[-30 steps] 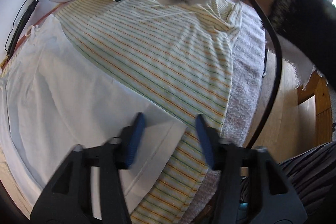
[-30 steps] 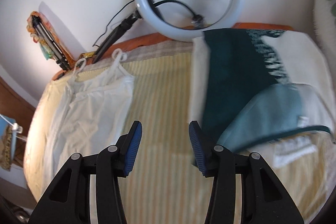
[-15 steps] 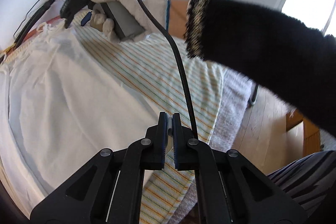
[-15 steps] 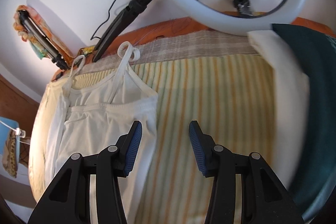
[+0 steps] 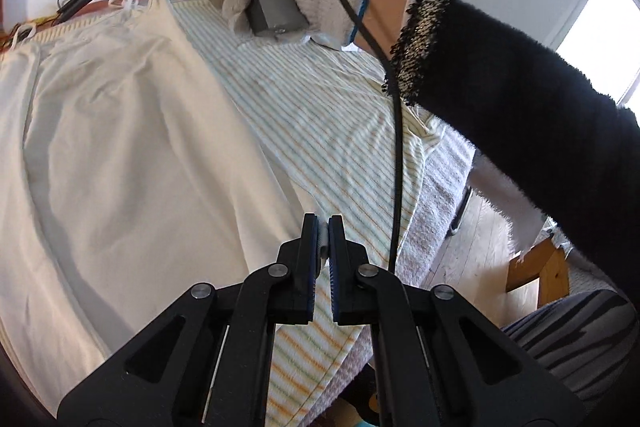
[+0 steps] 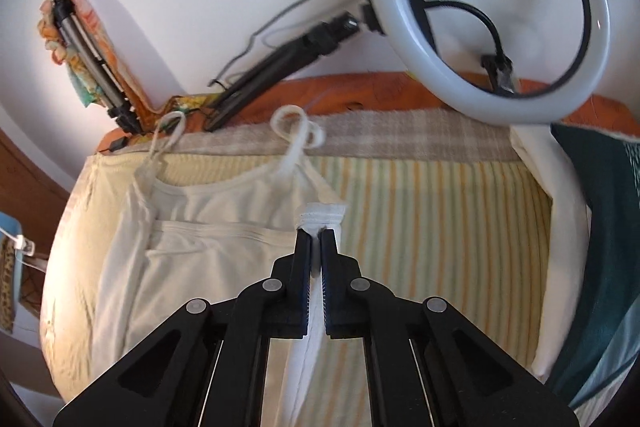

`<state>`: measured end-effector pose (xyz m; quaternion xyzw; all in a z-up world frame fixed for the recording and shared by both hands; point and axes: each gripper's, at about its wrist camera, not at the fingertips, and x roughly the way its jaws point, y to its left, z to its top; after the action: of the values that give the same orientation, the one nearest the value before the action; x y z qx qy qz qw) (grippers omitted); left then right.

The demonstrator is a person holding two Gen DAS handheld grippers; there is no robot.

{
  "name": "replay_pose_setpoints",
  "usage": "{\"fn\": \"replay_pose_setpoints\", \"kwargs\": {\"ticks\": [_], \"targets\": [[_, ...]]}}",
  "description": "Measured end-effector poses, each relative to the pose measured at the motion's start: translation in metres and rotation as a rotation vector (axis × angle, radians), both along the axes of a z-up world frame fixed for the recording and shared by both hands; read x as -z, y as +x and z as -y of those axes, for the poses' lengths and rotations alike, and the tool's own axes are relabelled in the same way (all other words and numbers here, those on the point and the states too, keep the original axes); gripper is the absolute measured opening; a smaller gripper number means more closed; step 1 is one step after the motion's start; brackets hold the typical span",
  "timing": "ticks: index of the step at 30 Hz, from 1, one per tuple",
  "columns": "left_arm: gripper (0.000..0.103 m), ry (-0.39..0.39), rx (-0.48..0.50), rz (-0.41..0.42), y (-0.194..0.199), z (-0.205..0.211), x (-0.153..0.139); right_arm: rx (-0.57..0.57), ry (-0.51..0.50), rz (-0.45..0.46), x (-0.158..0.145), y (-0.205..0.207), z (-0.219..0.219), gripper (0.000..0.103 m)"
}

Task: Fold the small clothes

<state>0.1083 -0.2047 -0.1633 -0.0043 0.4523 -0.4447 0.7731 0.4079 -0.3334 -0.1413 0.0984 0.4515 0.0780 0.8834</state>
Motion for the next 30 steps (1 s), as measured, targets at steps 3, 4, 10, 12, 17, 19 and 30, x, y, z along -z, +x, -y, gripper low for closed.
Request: {"fn": "replay_pose_setpoints", "kwargs": {"ticks": [3,4,10,12,17,19,30], "targets": [[0.003,-0.017,-0.008,0.001,0.001,-0.012,-0.002,-0.027,-0.03,0.017,-0.011,0.0,-0.022,0.003],[0.003,-0.023,-0.01,0.001,0.001,-0.016,-0.003,-0.037,-0.038,0.022,-0.014,0.001,-0.03,0.003],[0.003,-0.046,-0.058,-0.034,0.005,-0.044,0.001,-0.084,-0.091,0.017,-0.014,0.015,-0.079,0.003],[0.003,-0.039,-0.075,-0.04,0.006,-0.053,0.004,-0.095,-0.1,0.007,-0.009,0.021,-0.094,0.003],[0.003,-0.029,-0.119,-0.071,0.009,-0.068,0.013,-0.126,-0.132,-0.011,0.007,0.034,-0.124,0.003],[0.003,-0.022,-0.13,-0.078,0.01,-0.073,0.017,-0.13,-0.149,-0.021,0.015,0.037,-0.131,0.003],[0.003,0.022,-0.121,-0.079,0.006,-0.072,0.017,-0.153,-0.14,-0.053,0.032,0.045,-0.136,0.009]]}}
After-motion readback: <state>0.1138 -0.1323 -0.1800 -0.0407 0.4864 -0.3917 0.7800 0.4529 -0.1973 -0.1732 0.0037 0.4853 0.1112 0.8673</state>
